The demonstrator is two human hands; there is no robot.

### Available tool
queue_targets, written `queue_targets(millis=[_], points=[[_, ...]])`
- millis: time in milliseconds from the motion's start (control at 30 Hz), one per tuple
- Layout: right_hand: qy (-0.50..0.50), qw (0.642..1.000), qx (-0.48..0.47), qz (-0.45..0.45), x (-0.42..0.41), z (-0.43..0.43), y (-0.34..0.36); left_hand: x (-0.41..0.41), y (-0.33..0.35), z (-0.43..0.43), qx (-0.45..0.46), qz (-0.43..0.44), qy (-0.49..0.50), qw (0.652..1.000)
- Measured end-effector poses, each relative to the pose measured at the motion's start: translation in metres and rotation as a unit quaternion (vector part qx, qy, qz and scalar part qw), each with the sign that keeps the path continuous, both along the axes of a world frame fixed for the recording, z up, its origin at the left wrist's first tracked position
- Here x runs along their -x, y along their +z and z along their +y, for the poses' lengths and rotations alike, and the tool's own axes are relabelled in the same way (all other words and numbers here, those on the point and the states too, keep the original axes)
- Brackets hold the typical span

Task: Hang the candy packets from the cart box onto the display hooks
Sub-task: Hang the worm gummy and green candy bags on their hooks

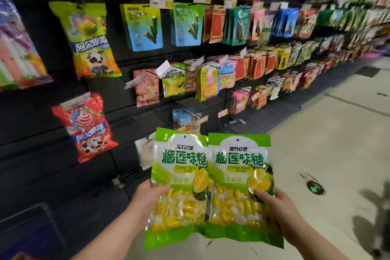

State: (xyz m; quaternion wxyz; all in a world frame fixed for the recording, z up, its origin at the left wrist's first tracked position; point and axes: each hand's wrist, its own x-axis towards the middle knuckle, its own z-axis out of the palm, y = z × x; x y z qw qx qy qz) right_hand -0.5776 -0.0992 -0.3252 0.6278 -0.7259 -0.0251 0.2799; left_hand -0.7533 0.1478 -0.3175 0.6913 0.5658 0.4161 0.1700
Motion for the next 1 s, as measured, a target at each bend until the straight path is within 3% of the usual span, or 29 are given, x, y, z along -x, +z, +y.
queue_targets(millis=[467,733,1000], points=[[-0.115,0.991,0.015,-0.067,-0.106,-0.04,0.023,-0.161,0.012,-0.014,-0.004,-0.032,-0.096,0.995],[-0.136,0.982,0.079,-0.102,-0.203,-0.007,0.032,-0.271,0.011,0.027,0.004,-0.028,-0.119,0.993],[-0.128,0.985,0.06,-0.094,-0.275,0.029,0.028,-0.335,0.002,0.058,0.003,-0.005,-0.102,0.995]])
